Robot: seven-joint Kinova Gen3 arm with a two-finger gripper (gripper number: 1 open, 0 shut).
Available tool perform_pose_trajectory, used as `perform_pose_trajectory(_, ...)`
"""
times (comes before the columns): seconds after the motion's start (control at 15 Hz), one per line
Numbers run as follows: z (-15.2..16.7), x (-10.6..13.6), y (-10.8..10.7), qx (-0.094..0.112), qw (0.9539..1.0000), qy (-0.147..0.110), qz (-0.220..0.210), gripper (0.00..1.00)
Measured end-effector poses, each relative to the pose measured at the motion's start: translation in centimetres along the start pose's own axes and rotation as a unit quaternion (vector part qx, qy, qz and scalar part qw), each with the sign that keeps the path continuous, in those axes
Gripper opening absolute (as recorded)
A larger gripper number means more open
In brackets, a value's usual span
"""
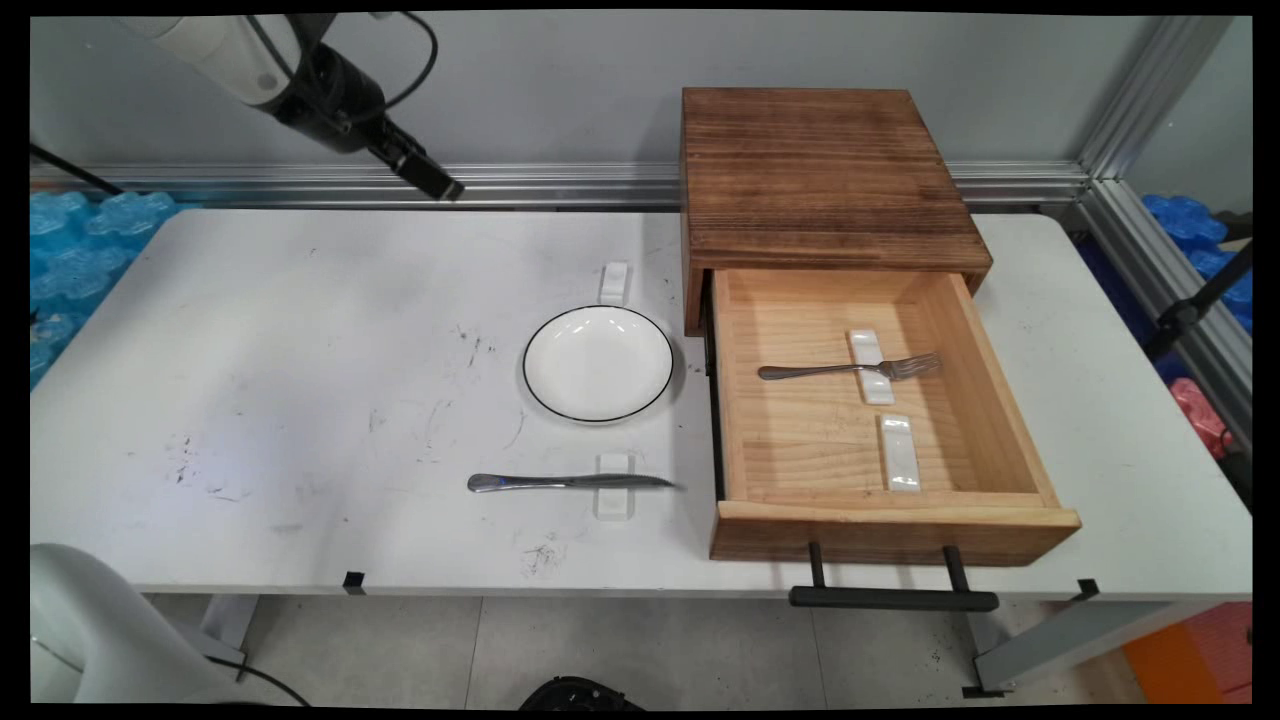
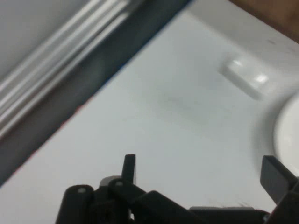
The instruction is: Pick up the knife from the right of the white plate
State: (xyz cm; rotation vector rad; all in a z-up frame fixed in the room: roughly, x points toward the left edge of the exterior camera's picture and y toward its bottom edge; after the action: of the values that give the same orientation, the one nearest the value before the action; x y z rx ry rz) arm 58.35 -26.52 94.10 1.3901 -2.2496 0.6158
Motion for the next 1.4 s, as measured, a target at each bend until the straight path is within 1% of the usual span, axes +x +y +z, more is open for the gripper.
perform_pose_trajectory(0.07, -0.3, -0.3, 0.8, -0.016, 0.9996, -0.006, 0.02, 1.0)
perform_pose_trajectory(0.2, -0.8, -0.8, 2.3, -0.048, 0.997, -0.019, 0.057, 1.0)
perform_pose_trajectory(0.4, -1.3, -1.5, 4.2, -0.083, 0.9913, -0.034, 0.096, 1.0)
perform_pose_trajectory(0.53, -1.7, -2.3, 6.2, -0.114, 0.9835, -0.047, 0.132, 1.0)
perform_pose_trajectory(0.6, -1.7, -2.7, 7.3, -0.13, 0.9784, -0.054, 0.151, 1.0)
perform_pose_trajectory(0.67, -1.7, -3.2, 8.3, -0.144, 0.9734, -0.06, 0.167, 1.0)
perform_pose_trajectory(0.73, -1.7, -3.5, 9.1, -0.153, 0.9699, -0.065, 0.178, 1.0)
perform_pose_trajectory(0.8, -1.5, -3.9, 10.2, -0.167, 0.9641, -0.071, 0.194, 1.0)
perform_pose_trajectory(0.93, -1.1, -4.8, 12.2, -0.187, 0.9544, -0.082, 0.218, 1.0)
perform_pose_trajectory(1.07, 0.0, -5.7, 14.9, -0.211, 0.9407, -0.093, 0.249, 1.0)
perform_pose_trajectory(1.27, 1.9, -6.3, 17.8, -0.229, 0.927, -0.103, 0.278, 1.0)
perform_pose_trajectory(1.4, 3.3, -6.4, 19.4, -0.237, 0.9205, -0.109, 0.291, 1.0)
